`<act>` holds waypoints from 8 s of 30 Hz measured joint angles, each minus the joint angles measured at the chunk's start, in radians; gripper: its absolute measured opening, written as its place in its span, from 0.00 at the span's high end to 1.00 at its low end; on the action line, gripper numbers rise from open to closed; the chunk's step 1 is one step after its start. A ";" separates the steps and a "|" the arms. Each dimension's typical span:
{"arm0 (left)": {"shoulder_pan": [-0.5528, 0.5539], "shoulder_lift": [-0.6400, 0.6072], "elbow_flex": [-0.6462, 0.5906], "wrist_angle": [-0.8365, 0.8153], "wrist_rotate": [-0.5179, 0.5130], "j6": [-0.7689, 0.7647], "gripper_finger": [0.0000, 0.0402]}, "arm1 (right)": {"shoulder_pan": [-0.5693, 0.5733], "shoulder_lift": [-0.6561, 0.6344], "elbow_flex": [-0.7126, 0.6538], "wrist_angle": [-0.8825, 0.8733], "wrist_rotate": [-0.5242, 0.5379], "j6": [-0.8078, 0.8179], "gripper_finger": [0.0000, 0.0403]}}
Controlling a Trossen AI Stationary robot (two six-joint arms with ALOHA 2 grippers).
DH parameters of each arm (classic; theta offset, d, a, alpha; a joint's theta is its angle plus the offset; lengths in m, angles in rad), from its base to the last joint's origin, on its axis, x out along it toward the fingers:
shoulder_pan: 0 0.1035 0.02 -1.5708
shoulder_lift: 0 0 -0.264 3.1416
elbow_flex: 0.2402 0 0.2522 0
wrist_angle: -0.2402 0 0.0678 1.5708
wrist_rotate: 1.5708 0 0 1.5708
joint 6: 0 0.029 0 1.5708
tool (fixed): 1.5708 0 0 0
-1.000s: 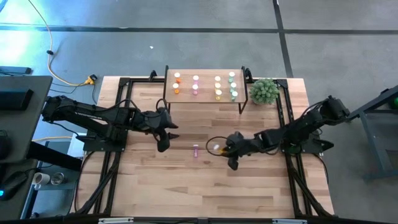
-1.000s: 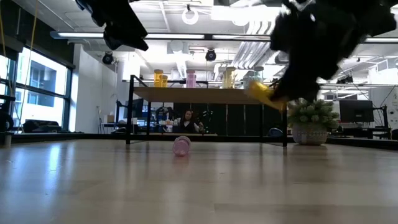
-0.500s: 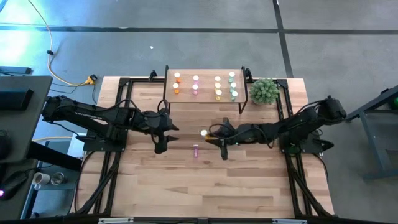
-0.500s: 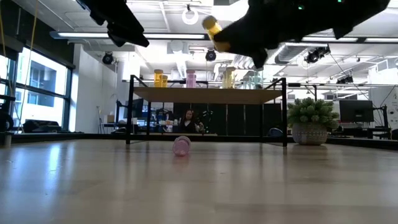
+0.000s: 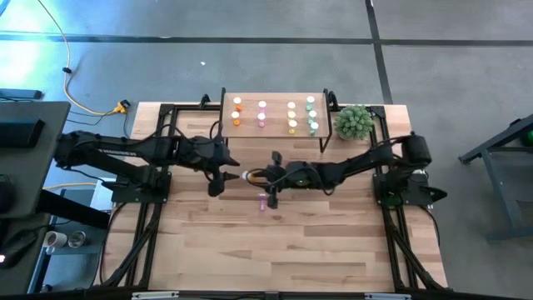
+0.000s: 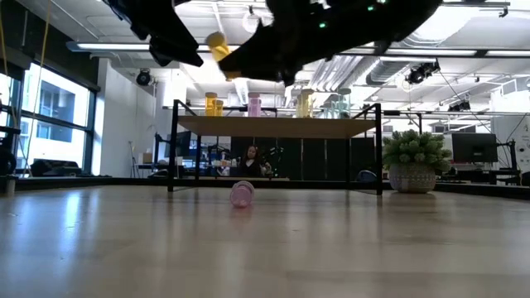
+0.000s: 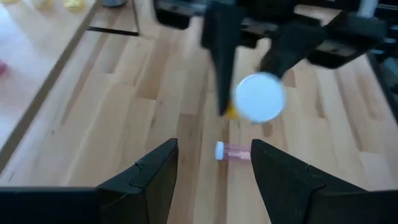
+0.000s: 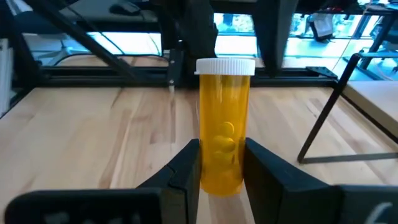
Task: Pick and place medicine bottles onto shelf by color
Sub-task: Put the orange pill bottle on the shelf aligned with the other orange pill bottles, then put the pink pill bottle on the shelf aligned with the other pink pill bottles
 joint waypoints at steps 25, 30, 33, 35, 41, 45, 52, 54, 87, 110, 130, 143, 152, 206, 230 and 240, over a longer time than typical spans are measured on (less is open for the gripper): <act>0.009 -0.013 0.001 0.024 0.057 0.043 0.52 | -0.013 0.090 0.110 -0.009 0.002 0.079 0.78; 0.009 0.007 0.000 0.045 0.040 0.043 0.52 | -0.013 0.090 0.109 -0.009 0.002 0.079 0.78; 0.009 0.016 0.000 0.073 0.038 0.043 0.52 | -0.013 0.090 0.109 -0.009 0.001 0.079 0.78; 0.009 0.018 0.000 0.062 0.038 0.043 0.52 | -0.013 0.090 0.109 -0.009 0.001 0.079 0.78; 0.009 0.018 0.000 0.064 0.037 0.043 0.54 | -0.013 0.090 0.109 -0.009 0.001 0.079 0.78; 0.009 0.018 0.000 0.064 0.041 0.043 0.61 | -0.013 0.090 0.109 -0.009 0.001 0.079 0.78; 0.009 0.018 0.000 0.064 0.043 0.043 0.71 | -0.014 0.090 0.109 -0.008 0.002 0.079 0.78; 0.009 0.018 0.000 0.064 0.043 0.043 0.72 | -0.014 0.090 0.109 -0.008 0.002 0.079 0.78; 0.017 0.017 0.090 -0.109 -0.085 0.069 0.71 | -0.051 0.080 0.108 -0.037 0.082 0.056 0.45; 0.391 0.018 0.338 -0.357 -0.076 0.121 0.71 | -0.079 -0.028 0.110 -0.244 0.165 0.095 0.45; 0.437 0.224 0.344 -0.370 -0.036 0.174 0.71 | -0.079 -0.027 0.112 -0.290 0.165 0.114 0.45; 0.437 0.357 0.508 -0.513 -0.028 0.174 0.71 | -0.081 -0.027 0.112 -0.295 0.165 0.116 0.45; 0.439 0.387 0.522 -0.513 -0.048 0.193 0.71 | -0.081 -0.027 0.112 -0.307 0.165 0.116 0.45; 0.472 0.397 0.522 -0.514 -0.062 0.146 0.56 | -0.081 -0.026 0.112 -0.311 0.165 0.116 0.45; 0.471 0.396 0.552 -0.543 -0.012 0.147 0.57 | -0.081 -0.026 0.112 -0.311 0.165 0.113 0.45; 0.465 0.396 0.652 -0.614 -0.020 0.148 0.57 | -0.080 -0.026 0.112 -0.311 0.165 0.113 0.45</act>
